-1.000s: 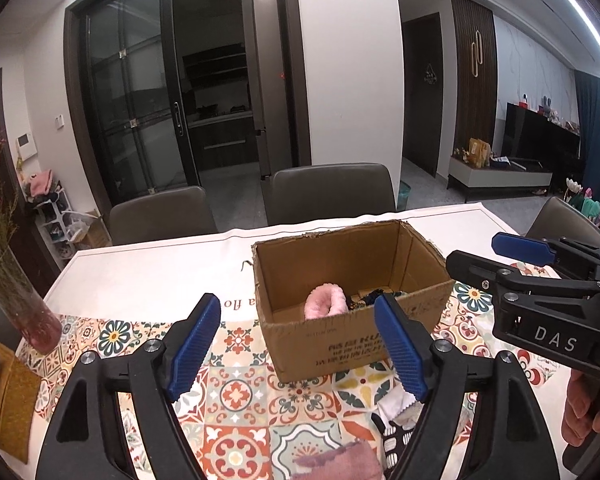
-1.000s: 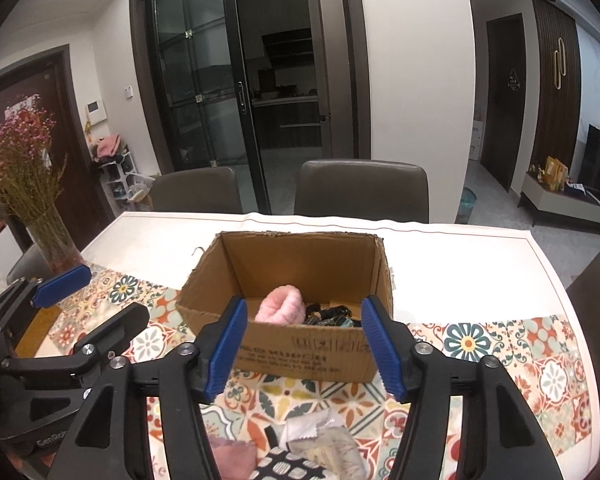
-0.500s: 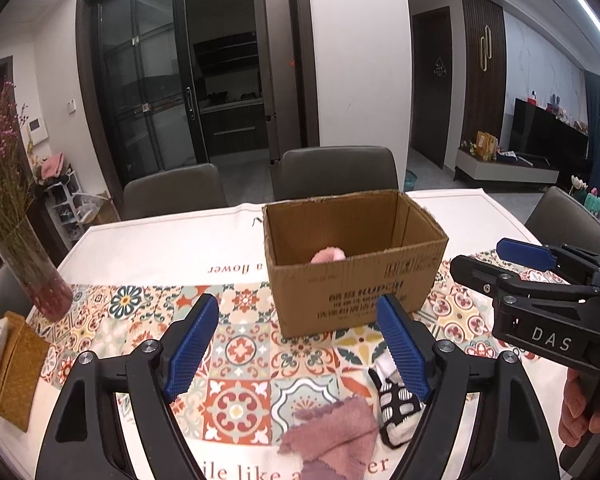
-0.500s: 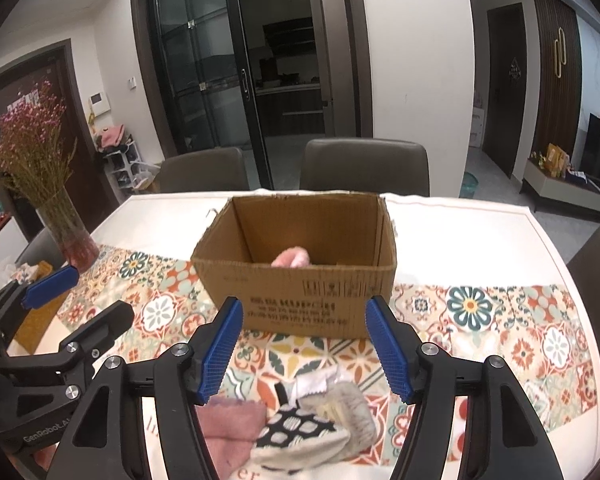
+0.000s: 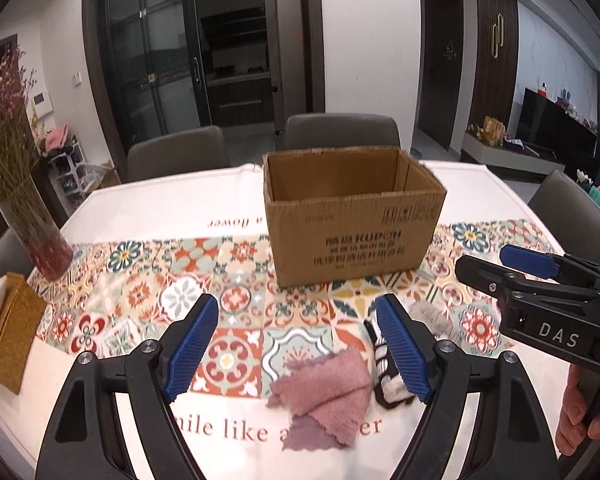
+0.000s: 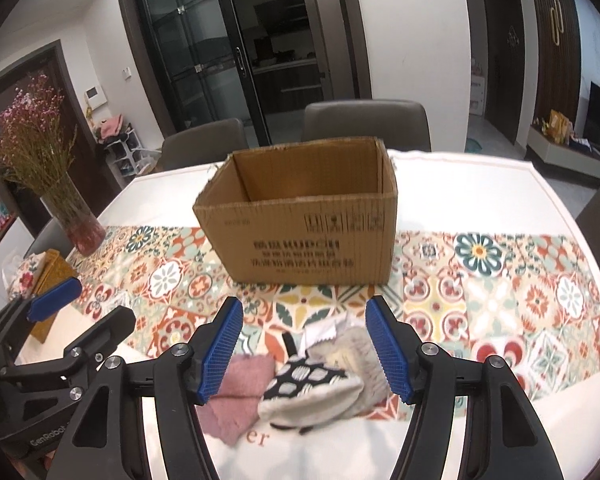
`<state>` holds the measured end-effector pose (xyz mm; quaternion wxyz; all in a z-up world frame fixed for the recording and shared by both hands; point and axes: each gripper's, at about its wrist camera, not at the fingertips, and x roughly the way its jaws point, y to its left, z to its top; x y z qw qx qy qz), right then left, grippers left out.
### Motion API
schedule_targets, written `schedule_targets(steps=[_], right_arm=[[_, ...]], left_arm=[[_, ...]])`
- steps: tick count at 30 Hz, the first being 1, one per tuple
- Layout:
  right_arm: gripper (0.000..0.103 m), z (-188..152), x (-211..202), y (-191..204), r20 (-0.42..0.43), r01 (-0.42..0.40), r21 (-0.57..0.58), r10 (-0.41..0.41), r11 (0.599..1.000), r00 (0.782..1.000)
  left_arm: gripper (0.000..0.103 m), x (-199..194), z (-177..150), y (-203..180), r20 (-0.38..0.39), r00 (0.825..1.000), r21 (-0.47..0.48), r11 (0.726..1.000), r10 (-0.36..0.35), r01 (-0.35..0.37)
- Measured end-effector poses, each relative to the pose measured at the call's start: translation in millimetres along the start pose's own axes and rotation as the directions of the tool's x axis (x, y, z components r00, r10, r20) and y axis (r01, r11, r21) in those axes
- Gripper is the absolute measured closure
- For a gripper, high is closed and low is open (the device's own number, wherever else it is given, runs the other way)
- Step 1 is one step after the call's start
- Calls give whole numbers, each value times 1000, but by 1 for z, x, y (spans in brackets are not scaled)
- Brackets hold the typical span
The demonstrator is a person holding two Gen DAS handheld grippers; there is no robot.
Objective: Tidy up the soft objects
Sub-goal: 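Move both tools back from the box toward the remaining towels and mitts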
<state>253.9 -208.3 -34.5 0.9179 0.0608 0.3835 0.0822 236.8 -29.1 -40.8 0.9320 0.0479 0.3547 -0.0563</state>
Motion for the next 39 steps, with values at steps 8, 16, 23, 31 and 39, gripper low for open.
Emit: schedule_targets(steps=[8,16,23,31,39], right_arm=[[38,-27,6,0,-58,-28,19,29,999,998],[38,-52,17,-3,-118,-53,63,60,997,991],[38,-70,28,-5,-153,-72,88,85,994,985],[38,-82,43,-11,-179,-90,144,115,986,977],[38,-85,57,-12,-187,-92,164,123,982,975]], left_arm=[[22,8,-25,-2,-59,998,-9,1000,-9,9],[22,10,-49,-4,-67,998,-11,1000,-14,14],[22,20,-69,-3,-91,995,-19,1000,-27,25],[22,42,-85,-5,-122,992,-12,999,-37,36],[22,66,-95,-9,-133,991,41,999,-10,16]])
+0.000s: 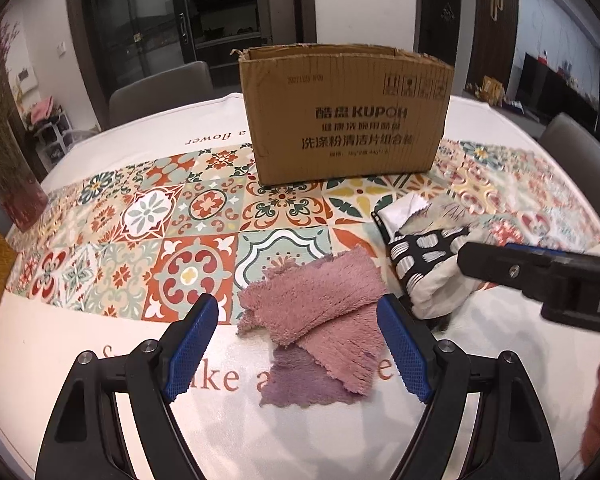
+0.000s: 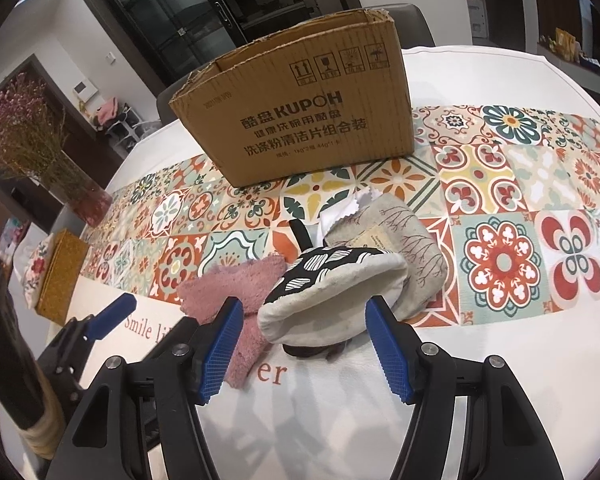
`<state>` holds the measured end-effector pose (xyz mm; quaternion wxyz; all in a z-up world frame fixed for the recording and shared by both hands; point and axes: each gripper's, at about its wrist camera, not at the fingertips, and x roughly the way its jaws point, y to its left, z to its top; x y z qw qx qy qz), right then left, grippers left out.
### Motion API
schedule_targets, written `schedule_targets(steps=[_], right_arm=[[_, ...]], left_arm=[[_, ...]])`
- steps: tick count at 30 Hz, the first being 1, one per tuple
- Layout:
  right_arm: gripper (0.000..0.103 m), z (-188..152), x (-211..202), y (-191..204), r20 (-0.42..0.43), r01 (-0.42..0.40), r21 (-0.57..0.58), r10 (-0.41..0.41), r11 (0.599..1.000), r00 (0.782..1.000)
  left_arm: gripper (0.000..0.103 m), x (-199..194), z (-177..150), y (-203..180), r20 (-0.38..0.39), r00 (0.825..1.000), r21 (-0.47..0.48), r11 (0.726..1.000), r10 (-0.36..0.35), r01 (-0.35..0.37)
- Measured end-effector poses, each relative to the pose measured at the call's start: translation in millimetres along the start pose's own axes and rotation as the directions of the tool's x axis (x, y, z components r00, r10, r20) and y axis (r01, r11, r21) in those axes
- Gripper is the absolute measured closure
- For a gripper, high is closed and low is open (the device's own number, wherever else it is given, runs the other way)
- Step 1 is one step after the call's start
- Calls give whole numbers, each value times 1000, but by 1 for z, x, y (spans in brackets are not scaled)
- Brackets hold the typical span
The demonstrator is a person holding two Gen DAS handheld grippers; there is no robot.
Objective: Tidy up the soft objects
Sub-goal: 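Move both tools back from the box toward the remaining towels and mitts, then grasp the pink towel with the left tool while the right tool grasps the cream mitt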
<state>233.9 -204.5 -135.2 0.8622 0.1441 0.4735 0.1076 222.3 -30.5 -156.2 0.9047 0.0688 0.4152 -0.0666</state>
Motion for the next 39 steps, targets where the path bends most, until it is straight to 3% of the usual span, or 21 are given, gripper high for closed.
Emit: schedule_targets(steps=[18,25,27,30,33,35,39], right_arm=[[40,3,32,-9,-39,-1,51,3,999,999],[50,8,39,-7,-33,3,44,-1,999,999],[55,9,40,-8,-37,0,48,2,999,999],[63,9,42,-8,-39,-6,49,8,999,999],[70,8,40,-4,-36,-3,19,4,1000,999],[73,8,38,-1,-31,2,0,-2,1000,1000],[84,8,33,4,-21,6,-25,-6,1000,1000]], left_arm=[[22,46,-9,-10,-37,999,41,999,-13,15],[25,63,-9,-12,-64,998,35,999,-27,29],[30,65,-9,-12,-64,997,30,999,-32,34],[47,64,-9,-10,-57,997,24,999,-42,44],[74,61,-8,-8,-48,998,22,999,-42,43],[82,59,-7,-6,-48,998,12,999,-49,50],[88,49,-3,1,-44,996,-23,997,-76,75]])
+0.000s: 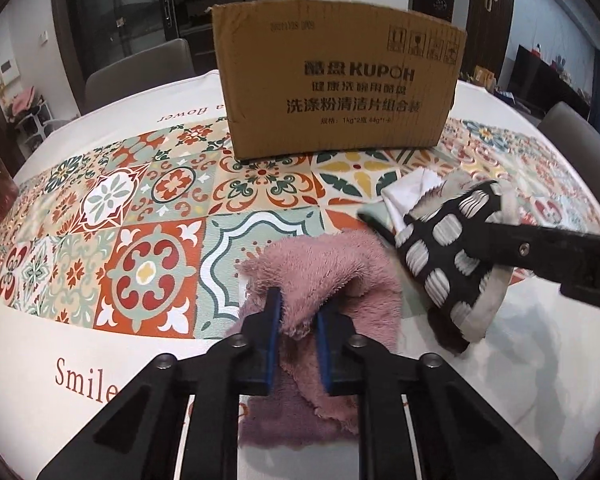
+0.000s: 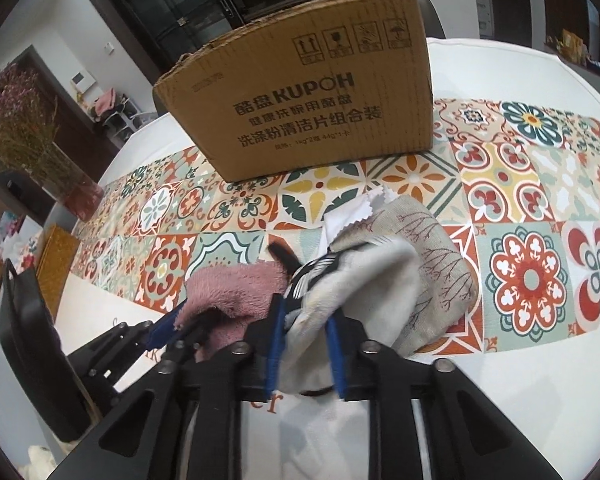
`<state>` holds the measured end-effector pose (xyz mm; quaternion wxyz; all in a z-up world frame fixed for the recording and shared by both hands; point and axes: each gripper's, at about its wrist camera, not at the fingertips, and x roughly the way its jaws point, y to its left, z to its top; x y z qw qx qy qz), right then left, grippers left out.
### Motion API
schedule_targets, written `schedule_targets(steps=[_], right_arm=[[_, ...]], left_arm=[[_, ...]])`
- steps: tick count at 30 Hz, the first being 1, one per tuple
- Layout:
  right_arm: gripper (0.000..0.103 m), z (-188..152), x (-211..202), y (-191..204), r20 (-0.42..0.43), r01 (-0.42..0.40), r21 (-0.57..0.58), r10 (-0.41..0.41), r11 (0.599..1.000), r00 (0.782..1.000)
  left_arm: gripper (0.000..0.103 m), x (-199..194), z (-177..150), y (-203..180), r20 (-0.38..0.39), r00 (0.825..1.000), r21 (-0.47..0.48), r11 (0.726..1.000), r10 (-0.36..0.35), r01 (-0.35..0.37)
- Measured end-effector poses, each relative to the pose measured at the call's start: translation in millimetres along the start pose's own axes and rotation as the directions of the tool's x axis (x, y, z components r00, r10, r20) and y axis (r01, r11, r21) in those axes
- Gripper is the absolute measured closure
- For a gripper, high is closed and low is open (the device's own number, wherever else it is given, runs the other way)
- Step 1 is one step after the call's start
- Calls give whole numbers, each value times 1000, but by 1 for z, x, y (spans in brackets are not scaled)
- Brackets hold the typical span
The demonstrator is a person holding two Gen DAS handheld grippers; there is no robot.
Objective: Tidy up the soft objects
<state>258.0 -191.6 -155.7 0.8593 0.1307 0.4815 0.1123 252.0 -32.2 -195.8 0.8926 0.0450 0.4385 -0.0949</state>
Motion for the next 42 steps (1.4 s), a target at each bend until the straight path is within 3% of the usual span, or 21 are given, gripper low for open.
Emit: schedule_targets(steps=[21,42], right_arm=[[91,10,-49,16,115,-5,-40,10,999,993],[91,44,-100,34,262,-23,-77,42,997,964]], left_arm=[[89,-84,31,14,172,985,-90,995,-19,35],[89,-140,71,13,347,938,-88,995,-14,48]])
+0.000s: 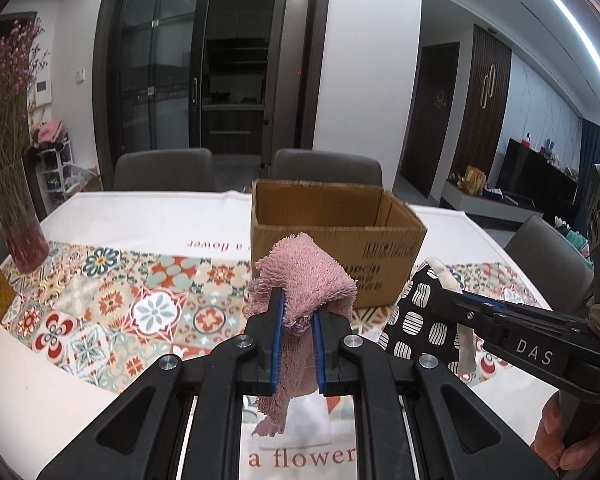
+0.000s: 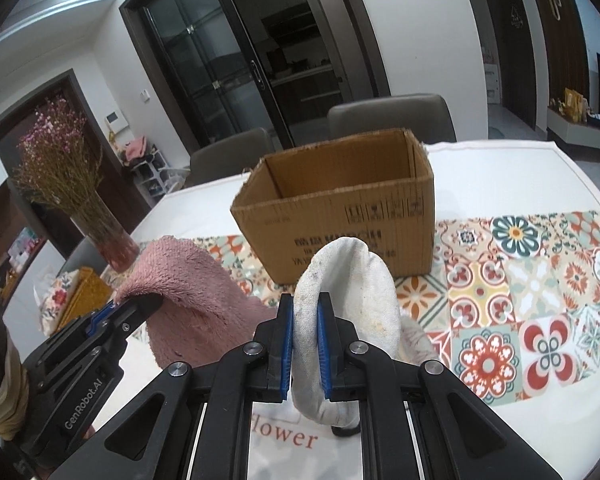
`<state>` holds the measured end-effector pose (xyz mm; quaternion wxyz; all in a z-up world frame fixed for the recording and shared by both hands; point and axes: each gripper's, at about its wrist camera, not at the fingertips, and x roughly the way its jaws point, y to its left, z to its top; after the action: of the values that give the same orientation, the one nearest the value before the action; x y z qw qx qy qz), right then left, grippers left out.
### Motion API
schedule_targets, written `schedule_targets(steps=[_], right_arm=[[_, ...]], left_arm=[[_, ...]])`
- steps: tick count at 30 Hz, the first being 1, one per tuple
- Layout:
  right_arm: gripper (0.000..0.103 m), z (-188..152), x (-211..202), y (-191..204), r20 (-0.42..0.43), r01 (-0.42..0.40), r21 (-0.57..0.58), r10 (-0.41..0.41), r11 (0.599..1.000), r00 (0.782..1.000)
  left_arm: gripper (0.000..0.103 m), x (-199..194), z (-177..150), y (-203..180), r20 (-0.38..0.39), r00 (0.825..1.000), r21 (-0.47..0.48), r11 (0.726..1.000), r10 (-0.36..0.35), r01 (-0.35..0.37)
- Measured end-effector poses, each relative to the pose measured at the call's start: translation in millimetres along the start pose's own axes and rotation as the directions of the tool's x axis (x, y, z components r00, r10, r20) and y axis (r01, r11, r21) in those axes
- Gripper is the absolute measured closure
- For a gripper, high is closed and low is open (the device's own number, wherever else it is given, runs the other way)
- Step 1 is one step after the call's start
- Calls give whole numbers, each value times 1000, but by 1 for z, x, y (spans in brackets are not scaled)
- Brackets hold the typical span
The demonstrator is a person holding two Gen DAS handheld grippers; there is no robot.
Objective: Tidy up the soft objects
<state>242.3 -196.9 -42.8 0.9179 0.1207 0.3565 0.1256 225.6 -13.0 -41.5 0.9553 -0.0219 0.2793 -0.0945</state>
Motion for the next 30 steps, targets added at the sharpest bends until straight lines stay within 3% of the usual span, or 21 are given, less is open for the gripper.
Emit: schedule_targets(steps=[30], right_arm=[[91,74,-41,12,241,26,-64,-10,998,970]], left_arm=[[89,-17,78,-17,224,974,56,998,-28,16]])
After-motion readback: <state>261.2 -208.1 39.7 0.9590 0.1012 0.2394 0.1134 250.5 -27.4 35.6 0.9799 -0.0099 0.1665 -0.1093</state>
